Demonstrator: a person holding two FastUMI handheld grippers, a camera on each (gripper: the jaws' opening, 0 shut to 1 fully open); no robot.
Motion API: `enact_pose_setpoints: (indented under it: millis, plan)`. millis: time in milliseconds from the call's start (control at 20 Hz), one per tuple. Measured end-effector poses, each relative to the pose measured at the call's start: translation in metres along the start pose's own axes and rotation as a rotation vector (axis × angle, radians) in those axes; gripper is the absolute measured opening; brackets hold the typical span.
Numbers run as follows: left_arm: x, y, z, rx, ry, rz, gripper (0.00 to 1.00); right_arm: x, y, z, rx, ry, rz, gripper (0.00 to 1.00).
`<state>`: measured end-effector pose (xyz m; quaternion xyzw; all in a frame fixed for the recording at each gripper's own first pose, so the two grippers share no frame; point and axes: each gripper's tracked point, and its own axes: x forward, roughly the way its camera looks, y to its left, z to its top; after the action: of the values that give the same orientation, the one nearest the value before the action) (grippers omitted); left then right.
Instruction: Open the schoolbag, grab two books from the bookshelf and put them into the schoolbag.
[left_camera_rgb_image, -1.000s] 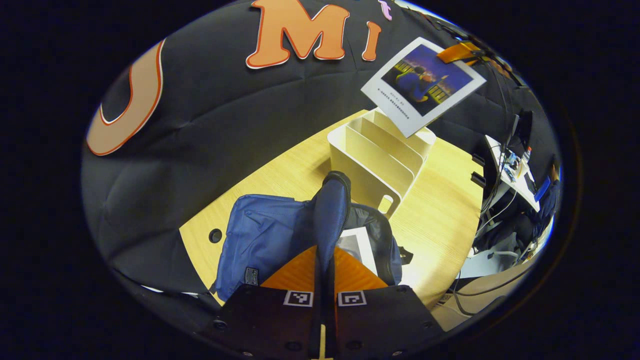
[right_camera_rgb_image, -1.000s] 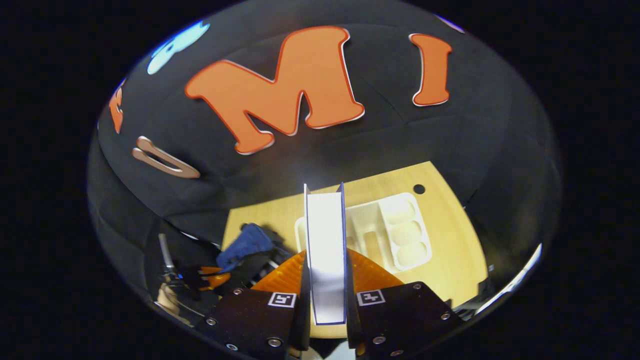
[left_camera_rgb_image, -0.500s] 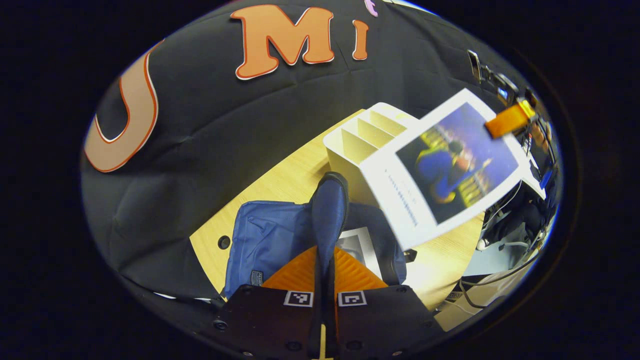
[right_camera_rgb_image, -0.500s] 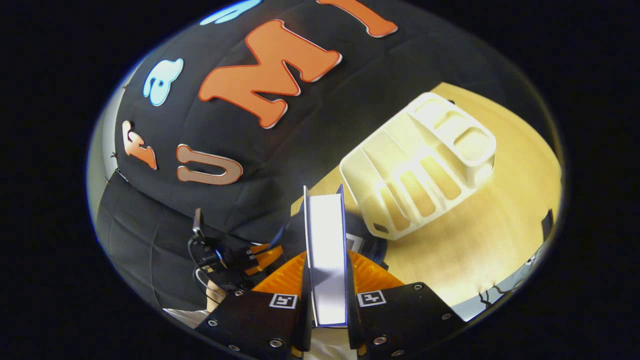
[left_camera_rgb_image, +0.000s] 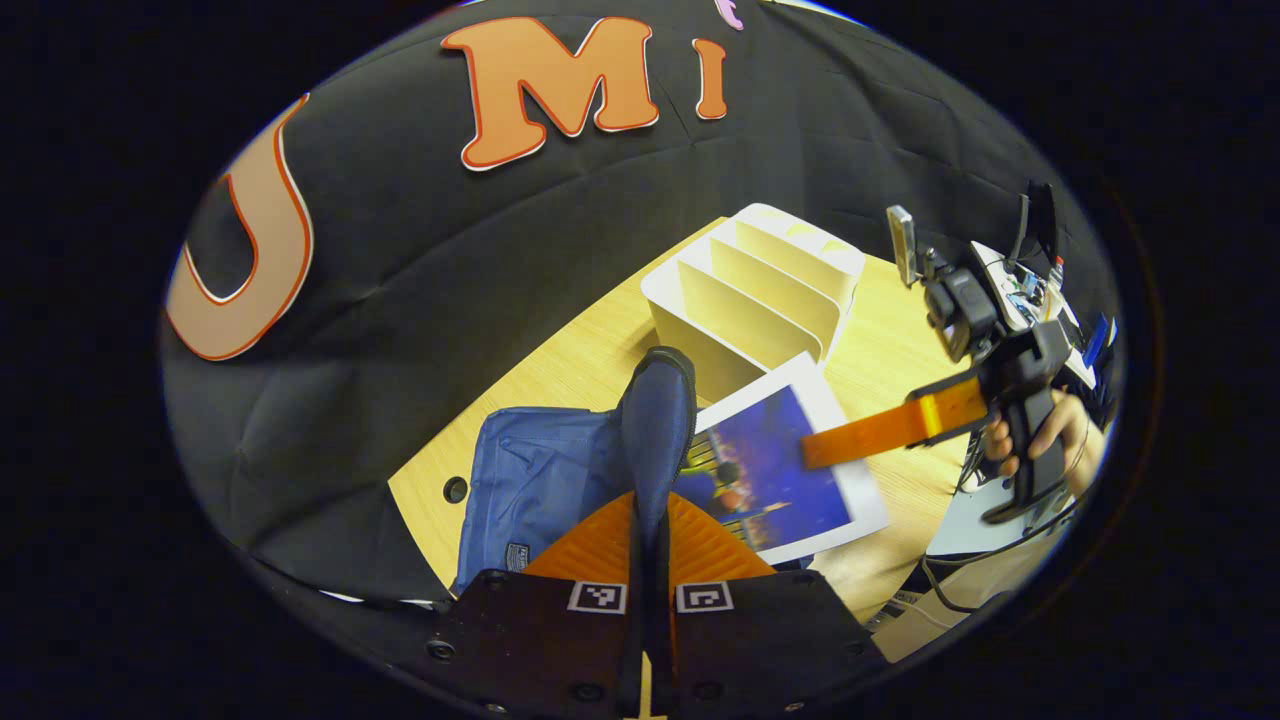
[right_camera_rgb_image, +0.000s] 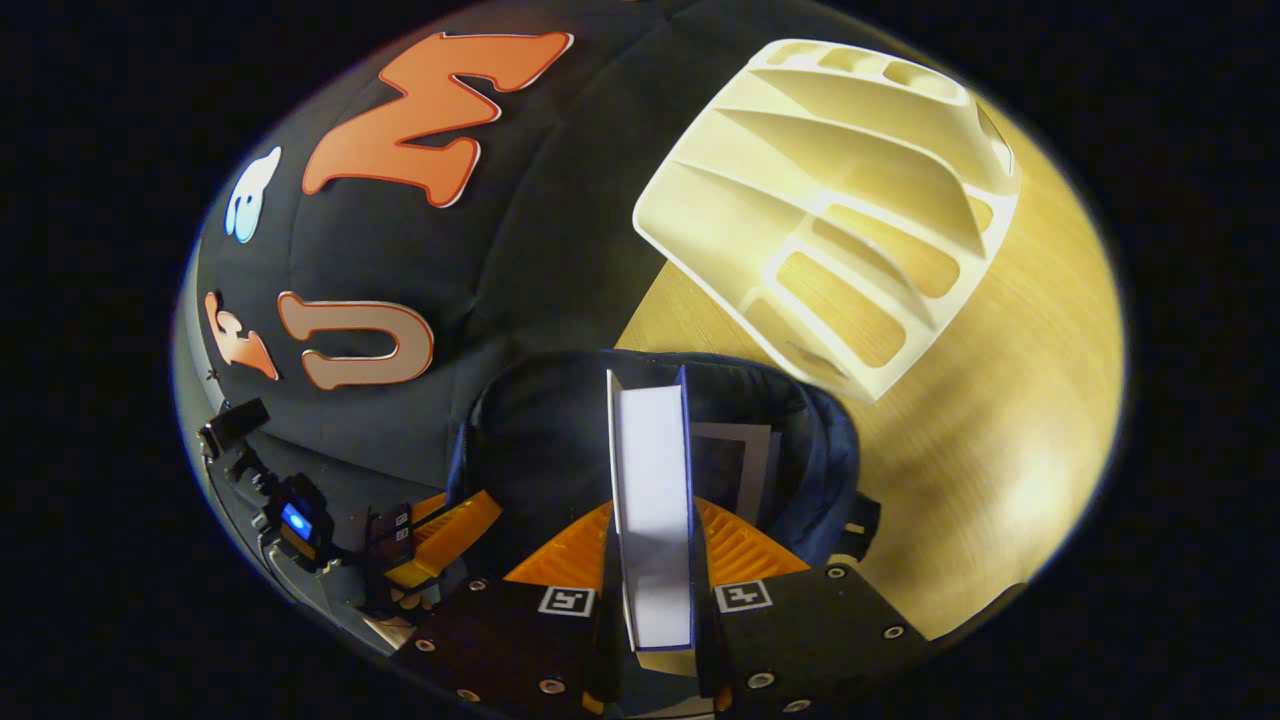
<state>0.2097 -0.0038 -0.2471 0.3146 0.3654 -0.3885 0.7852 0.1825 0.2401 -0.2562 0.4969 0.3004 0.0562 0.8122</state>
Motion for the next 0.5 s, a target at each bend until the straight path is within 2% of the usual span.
enact_pose_setpoints:
  millis: [200,250,300,400,450,500]
  plan:
    - [-0.002,0.001,0.008,0.028,-0.017,0.007,0.04,0.040,0.015,-0.004,0.035,-0.035,0.024,0.29]
    - [-0.001,0.002,0.007,0.026,-0.015,0.008,0.04,0.047,0.016,-0.004,0.049,-0.030,0.024,0.39]
    - [0.000,0.003,0.007,0.022,-0.012,0.008,0.04,0.053,0.016,-0.005,0.061,-0.018,0.021,0.29]
    - [0.000,0.007,0.004,0.014,-0.009,0.012,0.04,0.056,0.012,-0.007,0.063,0.011,-0.015,0.31]
    - [0.000,0.008,0.001,0.011,-0.005,0.012,0.04,0.057,0.006,-0.013,0.043,0.029,-0.052,0.22]
    - [0.000,0.009,0.001,0.008,-0.004,0.011,0.04,0.053,0.003,-0.015,0.024,0.041,-0.066,0.44]
